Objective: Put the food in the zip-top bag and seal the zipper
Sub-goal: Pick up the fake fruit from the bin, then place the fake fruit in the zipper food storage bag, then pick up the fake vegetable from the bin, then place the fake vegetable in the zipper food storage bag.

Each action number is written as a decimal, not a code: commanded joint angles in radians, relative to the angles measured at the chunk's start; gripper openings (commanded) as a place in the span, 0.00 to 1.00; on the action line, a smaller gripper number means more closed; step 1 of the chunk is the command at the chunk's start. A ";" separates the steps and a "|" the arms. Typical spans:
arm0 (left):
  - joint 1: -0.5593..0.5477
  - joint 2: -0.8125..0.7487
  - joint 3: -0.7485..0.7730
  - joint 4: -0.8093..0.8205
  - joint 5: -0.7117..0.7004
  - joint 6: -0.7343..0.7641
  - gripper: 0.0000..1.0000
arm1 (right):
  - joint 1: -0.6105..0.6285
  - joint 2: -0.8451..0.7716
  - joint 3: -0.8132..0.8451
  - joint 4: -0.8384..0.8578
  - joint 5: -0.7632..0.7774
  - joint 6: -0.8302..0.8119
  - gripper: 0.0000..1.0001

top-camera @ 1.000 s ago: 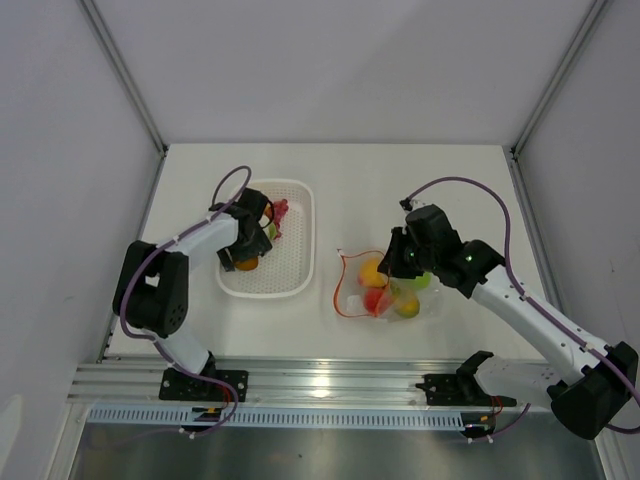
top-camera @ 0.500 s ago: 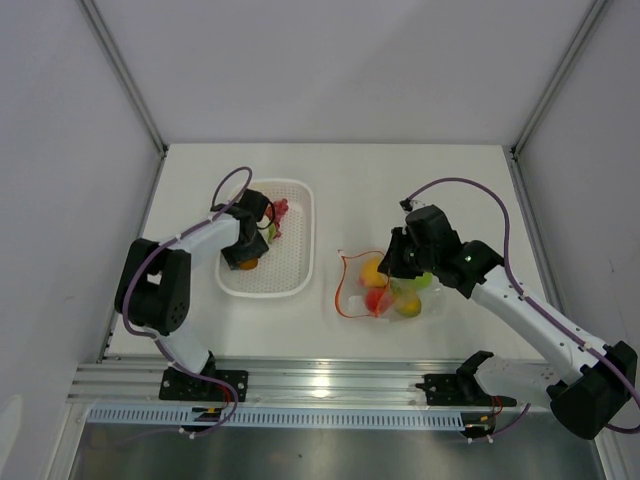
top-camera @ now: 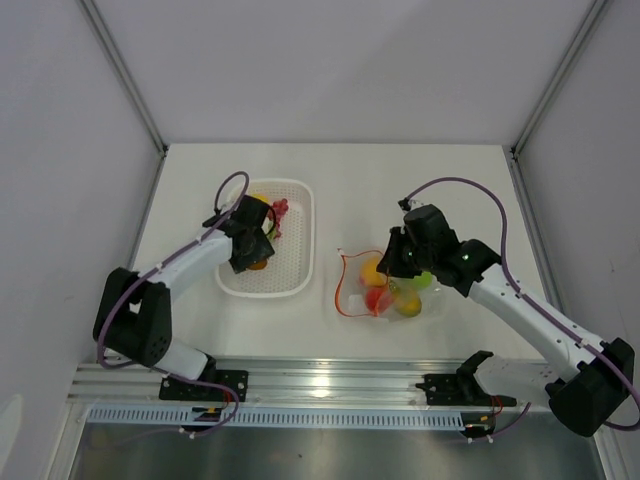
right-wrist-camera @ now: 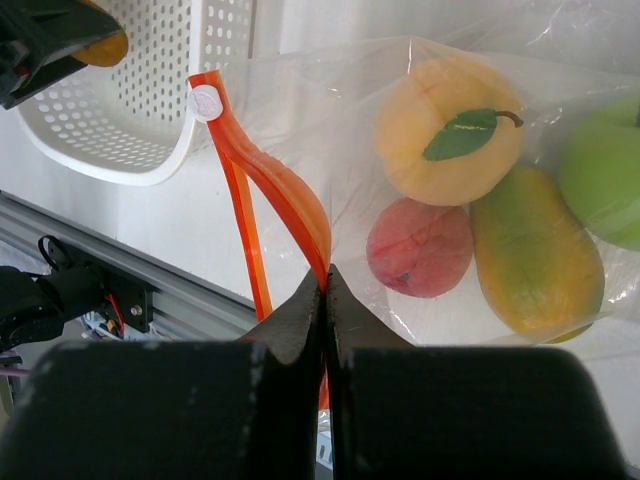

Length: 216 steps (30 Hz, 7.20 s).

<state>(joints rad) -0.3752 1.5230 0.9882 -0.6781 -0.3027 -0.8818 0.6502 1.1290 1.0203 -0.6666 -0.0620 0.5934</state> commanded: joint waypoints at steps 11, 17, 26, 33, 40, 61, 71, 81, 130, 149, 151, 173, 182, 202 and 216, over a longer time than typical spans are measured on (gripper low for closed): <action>-0.275 -0.451 -0.006 0.194 0.338 0.077 0.01 | -0.006 0.034 0.026 0.038 -0.007 -0.006 0.00; -0.344 -0.419 -0.095 0.415 0.546 0.024 0.01 | -0.004 0.038 0.052 0.045 -0.047 0.009 0.00; -0.441 -0.282 -0.096 0.565 0.622 -0.019 0.01 | -0.004 0.017 0.080 0.038 -0.082 0.025 0.00; -0.452 -0.213 -0.068 0.583 0.677 -0.014 0.27 | -0.004 -0.003 0.080 0.050 -0.110 0.043 0.00; -0.462 -0.213 -0.083 0.640 0.714 0.036 1.00 | -0.006 -0.005 0.087 0.039 -0.104 0.036 0.00; -0.153 -0.359 0.102 0.108 0.144 0.227 1.00 | -0.012 -0.003 0.084 0.018 -0.075 0.014 0.00; 0.051 -0.094 0.292 -0.021 0.131 0.109 0.99 | -0.015 0.003 0.077 0.015 -0.061 -0.004 0.00; 0.113 0.204 0.510 -0.242 0.065 -0.077 1.00 | -0.043 -0.003 0.064 0.010 -0.067 -0.021 0.00; 0.171 0.382 0.580 -0.279 0.112 -0.115 0.01 | -0.078 -0.009 0.012 0.044 -0.091 -0.018 0.00; 0.068 -0.358 0.090 0.338 0.718 0.074 0.00 | -0.067 -0.002 0.066 0.056 -0.180 0.040 0.00; 0.032 -0.417 -0.006 0.524 0.814 0.034 0.01 | -0.067 -0.003 0.064 0.070 -0.203 0.052 0.00; -0.301 -0.730 -0.484 1.234 0.896 -0.049 0.01 | -0.069 -0.032 0.047 0.114 -0.302 0.141 0.00; -0.315 -0.625 -0.514 1.328 0.996 -0.104 0.01 | -0.067 -0.034 0.038 0.153 -0.338 0.160 0.00; -0.314 -0.443 -0.372 0.872 0.751 0.013 0.01 | -0.070 -0.064 0.049 0.159 -0.386 0.175 0.00; -0.534 -0.307 -0.121 0.569 0.438 0.126 0.00 | -0.055 -0.040 0.060 0.216 -0.357 0.243 0.00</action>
<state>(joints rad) -0.8532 1.1927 0.8207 -0.0628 0.2134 -0.7914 0.5900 1.0920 1.0439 -0.5213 -0.4320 0.8021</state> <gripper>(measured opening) 0.397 0.003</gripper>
